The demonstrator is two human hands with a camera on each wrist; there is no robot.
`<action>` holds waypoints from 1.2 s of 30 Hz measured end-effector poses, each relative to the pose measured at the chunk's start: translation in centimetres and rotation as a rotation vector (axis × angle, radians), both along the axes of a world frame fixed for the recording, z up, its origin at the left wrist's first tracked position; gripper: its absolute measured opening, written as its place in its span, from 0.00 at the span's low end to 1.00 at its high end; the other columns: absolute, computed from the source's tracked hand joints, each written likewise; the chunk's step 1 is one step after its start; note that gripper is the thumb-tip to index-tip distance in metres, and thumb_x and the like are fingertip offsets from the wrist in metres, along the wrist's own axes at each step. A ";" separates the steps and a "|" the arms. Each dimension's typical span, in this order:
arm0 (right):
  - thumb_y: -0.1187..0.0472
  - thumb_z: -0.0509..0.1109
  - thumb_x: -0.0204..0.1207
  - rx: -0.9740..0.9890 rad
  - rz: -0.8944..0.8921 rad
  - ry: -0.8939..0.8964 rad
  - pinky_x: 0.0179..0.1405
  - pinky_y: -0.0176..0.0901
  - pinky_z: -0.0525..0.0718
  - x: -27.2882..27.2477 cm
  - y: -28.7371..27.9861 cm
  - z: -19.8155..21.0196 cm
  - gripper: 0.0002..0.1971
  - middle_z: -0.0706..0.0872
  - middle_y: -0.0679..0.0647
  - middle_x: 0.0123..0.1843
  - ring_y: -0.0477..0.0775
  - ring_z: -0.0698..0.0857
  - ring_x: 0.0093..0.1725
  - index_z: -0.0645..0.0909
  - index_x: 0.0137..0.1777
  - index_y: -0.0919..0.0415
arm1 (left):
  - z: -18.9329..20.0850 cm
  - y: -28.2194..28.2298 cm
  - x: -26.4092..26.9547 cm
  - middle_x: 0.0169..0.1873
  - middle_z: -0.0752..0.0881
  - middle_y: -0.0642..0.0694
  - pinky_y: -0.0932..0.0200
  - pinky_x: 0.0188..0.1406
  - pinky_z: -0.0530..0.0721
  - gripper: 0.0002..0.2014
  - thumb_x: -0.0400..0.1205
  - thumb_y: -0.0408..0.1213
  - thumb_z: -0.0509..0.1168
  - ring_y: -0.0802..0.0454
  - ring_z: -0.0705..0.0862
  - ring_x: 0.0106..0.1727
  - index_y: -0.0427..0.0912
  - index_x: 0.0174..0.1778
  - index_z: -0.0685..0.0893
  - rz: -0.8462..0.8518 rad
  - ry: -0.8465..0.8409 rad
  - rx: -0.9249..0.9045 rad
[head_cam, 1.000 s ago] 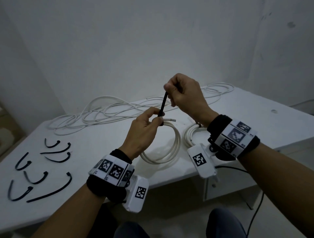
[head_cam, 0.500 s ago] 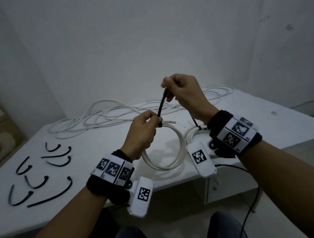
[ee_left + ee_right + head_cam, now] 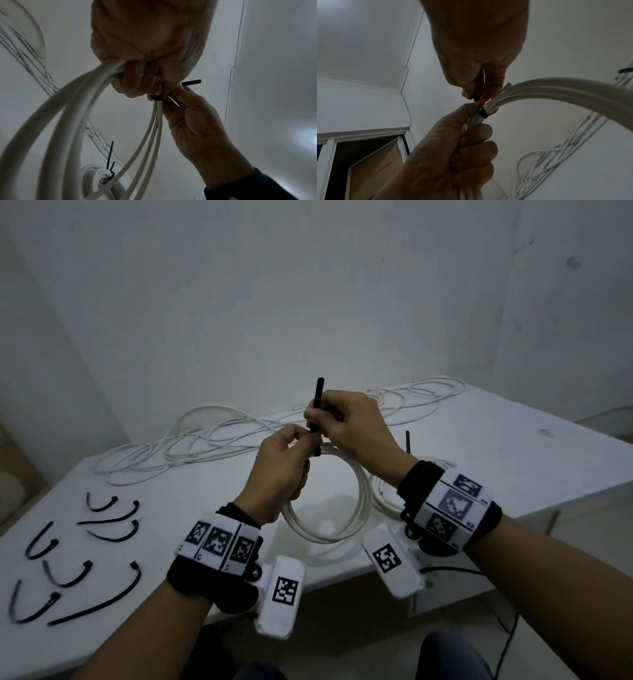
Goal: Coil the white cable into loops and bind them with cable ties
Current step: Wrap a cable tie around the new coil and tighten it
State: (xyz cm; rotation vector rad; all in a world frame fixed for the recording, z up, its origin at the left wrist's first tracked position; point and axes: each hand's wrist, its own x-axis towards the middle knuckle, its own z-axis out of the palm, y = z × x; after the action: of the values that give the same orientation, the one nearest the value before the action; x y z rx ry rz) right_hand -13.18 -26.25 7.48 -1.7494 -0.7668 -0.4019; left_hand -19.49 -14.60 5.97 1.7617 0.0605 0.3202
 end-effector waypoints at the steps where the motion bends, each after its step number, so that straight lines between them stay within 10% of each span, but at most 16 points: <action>1: 0.63 0.72 0.75 0.013 -0.019 0.008 0.37 0.40 0.81 0.2 0.0 0.3 0.09 0.87 0.53 0.32 0.50 0.86 0.33 0.82 0.34 0.62 | 0.0 -0.1 -0.2 0.17 0.65 0.47 0.64 0.20 0.55 0.11 0.85 0.39 0.63 0.53 0.57 0.16 0.43 0.36 0.77 -0.019 -0.003 0.005; 8: 0.63 0.72 0.75 -0.003 -0.084 0.123 0.28 0.39 0.79 1.7 0.0 0.9 0.13 0.86 0.59 0.30 0.39 0.78 0.22 0.80 0.35 0.74 | 0.9 -0.6 -0.2 0.18 0.63 0.50 0.68 0.16 0.55 0.11 0.85 0.41 0.63 0.56 0.56 0.17 0.43 0.38 0.76 -0.094 0.098 0.009; 17: 0.58 0.64 0.82 -0.535 -0.043 -0.090 0.47 0.54 0.83 -0.1 -3.4 -2.3 0.11 0.88 0.56 0.42 0.57 0.86 0.41 0.84 0.57 0.61 | 1.2 1.0 1.5 0.20 0.60 0.53 0.71 0.13 0.54 0.10 0.85 0.44 0.64 0.59 0.56 0.16 0.44 0.42 0.77 -0.072 0.163 -0.232; 24: 0.65 0.62 0.81 -0.505 -0.173 0.013 0.49 0.58 0.81 1.0 -5.7 -3.1 0.11 0.88 0.65 0.41 0.64 0.84 0.42 0.84 0.48 0.70 | -1.4 -0.3 1.1 0.39 0.86 0.38 0.51 0.29 0.87 0.13 0.80 0.34 0.70 0.44 0.88 0.31 0.37 0.58 0.77 -0.020 0.130 0.040; 29: 0.65 0.63 0.81 -0.463 -0.204 0.174 0.39 0.46 0.87 2.0 -8.1 -3.6 0.08 0.86 0.58 0.37 0.56 0.86 0.33 0.85 0.50 0.63 | -3.0 -1.9 1.1 0.28 0.83 0.40 0.59 0.17 0.79 0.05 0.83 0.33 0.62 0.48 0.83 0.20 0.38 0.52 0.79 -0.070 0.104 0.342; 36: 0.63 0.63 0.83 -0.609 -0.300 0.295 0.16 0.36 0.80 3.9 -11.9 -4.2 0.09 0.82 0.54 0.27 0.46 0.78 0.14 0.85 0.54 0.62 | -3.7 -4.0 4.3 0.24 0.83 0.42 0.60 0.16 0.76 0.14 0.79 0.33 0.72 0.48 0.81 0.18 0.36 0.56 0.77 -0.075 0.141 0.199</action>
State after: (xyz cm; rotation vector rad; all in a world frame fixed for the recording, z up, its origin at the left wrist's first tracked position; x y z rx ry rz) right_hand -9.24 -38.20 3.29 -2.4434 -0.4320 -0.0975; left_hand -15.17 -18.64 2.30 1.9771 0.0646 0.1510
